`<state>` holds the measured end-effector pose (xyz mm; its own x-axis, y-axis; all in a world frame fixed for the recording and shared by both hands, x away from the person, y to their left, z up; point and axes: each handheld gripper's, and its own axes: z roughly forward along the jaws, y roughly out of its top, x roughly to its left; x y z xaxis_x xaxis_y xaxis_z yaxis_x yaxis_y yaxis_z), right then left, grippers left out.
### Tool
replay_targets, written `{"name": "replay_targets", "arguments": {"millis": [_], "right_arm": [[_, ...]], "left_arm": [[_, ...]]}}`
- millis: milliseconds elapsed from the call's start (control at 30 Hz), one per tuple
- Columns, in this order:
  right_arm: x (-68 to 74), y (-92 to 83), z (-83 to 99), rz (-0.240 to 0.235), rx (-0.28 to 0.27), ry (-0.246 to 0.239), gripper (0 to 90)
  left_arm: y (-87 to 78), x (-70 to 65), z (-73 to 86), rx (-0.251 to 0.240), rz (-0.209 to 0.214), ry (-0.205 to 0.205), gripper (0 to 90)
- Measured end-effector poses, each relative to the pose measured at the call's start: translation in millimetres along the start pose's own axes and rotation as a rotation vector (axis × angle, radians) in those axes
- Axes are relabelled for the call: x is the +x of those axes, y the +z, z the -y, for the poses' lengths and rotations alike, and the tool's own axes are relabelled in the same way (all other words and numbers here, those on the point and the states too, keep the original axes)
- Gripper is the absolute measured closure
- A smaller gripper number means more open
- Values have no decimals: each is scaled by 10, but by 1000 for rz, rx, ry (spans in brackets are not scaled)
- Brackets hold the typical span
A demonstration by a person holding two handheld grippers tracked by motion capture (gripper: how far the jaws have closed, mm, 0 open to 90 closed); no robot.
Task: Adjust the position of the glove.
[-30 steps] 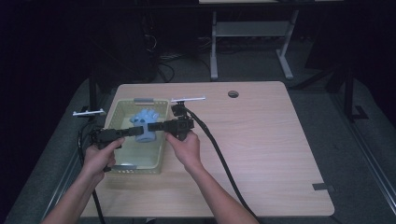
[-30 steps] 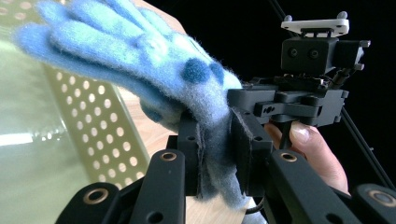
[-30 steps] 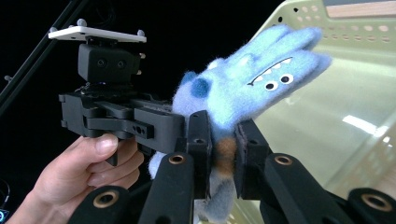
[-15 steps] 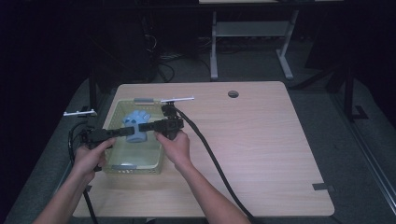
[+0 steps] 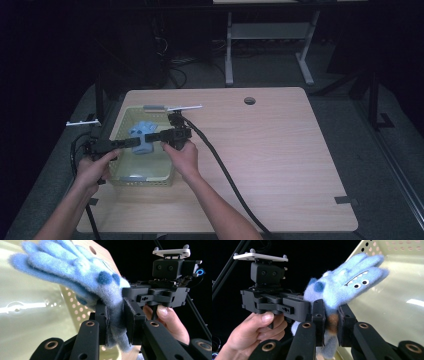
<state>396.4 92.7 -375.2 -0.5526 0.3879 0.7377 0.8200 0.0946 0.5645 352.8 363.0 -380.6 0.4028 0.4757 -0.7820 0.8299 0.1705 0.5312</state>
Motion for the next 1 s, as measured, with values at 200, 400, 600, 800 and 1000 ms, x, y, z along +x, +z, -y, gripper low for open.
{"name": "replay_targets", "arguments": {"millis": [200,400,600,800,1000], "right_arm": [[-54,89,28,8,13,5,786],[-111,177,52,14,23,18,786],[-163,241,78,21,38,34,784],[-193,289,106,37,53,34,777],[-236,320,148,46,57,36,762]], "left_arm": [[-10,93,9,23,-23,-4,740],[-15,135,1,43,-59,-17,740],[-4,181,6,61,-76,-25,745],[8,249,39,74,-86,-35,747],[20,269,46,91,-105,-36,748]]}}
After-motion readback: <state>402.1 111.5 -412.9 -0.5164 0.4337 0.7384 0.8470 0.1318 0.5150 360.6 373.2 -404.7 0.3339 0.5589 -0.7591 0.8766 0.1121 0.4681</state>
